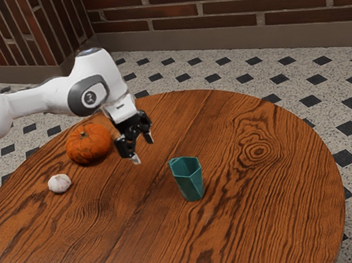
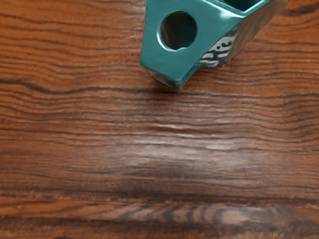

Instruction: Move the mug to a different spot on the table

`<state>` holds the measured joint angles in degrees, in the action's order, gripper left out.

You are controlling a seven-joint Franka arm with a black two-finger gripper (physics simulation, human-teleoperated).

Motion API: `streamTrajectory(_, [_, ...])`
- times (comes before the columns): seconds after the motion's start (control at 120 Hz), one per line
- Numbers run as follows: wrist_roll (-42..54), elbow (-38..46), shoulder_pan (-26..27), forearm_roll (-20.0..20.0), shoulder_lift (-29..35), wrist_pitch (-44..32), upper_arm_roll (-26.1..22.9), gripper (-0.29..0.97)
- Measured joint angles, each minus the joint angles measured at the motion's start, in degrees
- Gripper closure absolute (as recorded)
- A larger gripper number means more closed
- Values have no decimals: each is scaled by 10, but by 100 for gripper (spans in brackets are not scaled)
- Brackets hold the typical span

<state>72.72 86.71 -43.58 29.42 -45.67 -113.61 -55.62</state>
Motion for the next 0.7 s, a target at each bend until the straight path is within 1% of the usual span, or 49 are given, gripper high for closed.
streamTrajectory(0.133, [23, -6, 18, 2, -22, -13, 0, 0])
streamTrajectory(0.35, [57, -8, 26, -5, -52, -27, -9, 1])
streamTrajectory(0.4, [64, -7, 27, -8, -53, -28, -11, 6])
streamTrajectory(0.542, [80, -5, 27, -20, -60, -30, -11, 26])
streamTrajectory(0.7, [93, -4, 27, -34, -72, -33, -11, 43])
